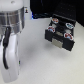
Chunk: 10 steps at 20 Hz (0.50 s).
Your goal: Open the kcup holder, insert the kcup into the holder, and close the kcup holder
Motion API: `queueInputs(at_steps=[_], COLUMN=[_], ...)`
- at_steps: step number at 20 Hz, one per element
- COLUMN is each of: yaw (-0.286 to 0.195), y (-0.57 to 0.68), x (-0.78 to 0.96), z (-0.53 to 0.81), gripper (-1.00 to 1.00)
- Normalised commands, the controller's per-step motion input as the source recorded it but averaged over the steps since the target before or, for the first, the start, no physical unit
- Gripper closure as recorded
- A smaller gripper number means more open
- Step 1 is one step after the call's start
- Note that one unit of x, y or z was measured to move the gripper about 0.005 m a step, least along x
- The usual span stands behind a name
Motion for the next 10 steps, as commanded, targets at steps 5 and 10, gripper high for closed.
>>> queueInputs(at_steps=[5,10], yaw=[-0.120,-0.084], y=[-0.29,-0.11], x=[0.12,0.06], z=[-0.12,-0.08], gripper=[-1.00,-1.00])
